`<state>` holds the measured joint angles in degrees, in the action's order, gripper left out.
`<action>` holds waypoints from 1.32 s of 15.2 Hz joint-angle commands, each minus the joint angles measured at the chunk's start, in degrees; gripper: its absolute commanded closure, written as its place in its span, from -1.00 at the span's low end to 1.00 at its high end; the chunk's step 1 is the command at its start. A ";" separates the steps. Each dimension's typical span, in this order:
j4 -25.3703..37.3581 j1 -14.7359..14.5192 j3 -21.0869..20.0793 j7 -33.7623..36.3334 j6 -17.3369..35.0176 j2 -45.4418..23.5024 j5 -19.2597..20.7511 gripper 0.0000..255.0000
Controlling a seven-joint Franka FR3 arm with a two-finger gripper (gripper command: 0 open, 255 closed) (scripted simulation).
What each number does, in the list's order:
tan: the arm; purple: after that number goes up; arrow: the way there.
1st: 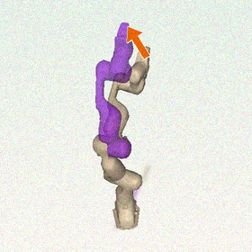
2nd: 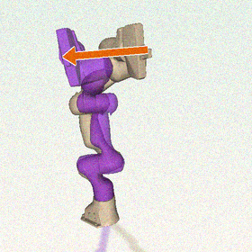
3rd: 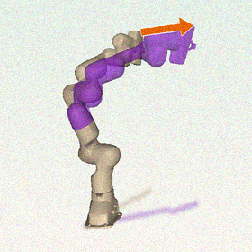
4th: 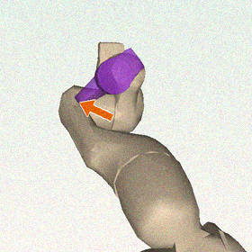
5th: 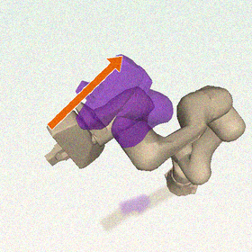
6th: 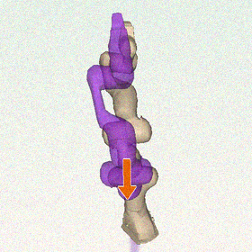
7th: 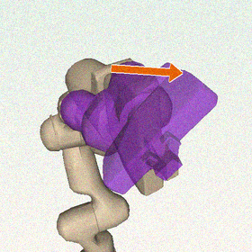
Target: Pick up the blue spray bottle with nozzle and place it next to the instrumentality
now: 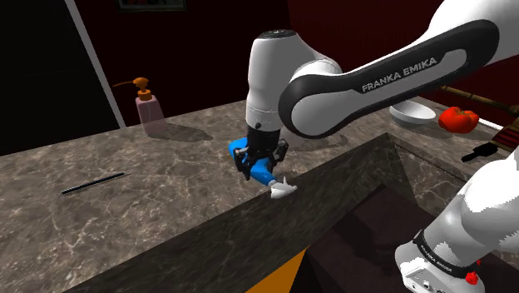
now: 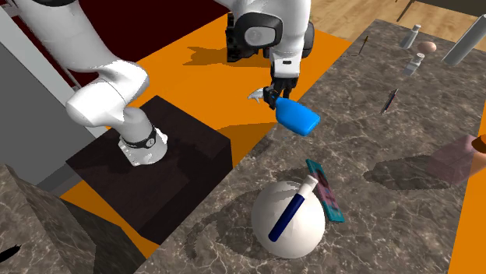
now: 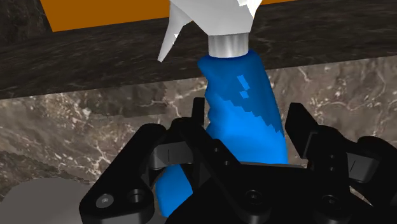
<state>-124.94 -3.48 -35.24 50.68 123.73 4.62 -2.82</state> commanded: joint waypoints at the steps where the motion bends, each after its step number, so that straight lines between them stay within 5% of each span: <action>1: 5.08 -0.36 -1.45 3.94 -0.66 -5.33 3.80 1.00; 7: 21.65 -5.78 -1.84 13.45 -5.00 -21.16 14.80 1.00; 14: 47.13 -17.02 1.35 18.50 -14.31 -39.58 23.45 1.00; 18: 69.83 -25.96 4.07 17.92 -23.13 -52.79 26.81 1.00; 20: 92.22 -33.65 6.51 15.11 -32.07 -64.34 28.28 1.00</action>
<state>-45.39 -32.78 -30.09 67.17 96.72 -53.08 24.51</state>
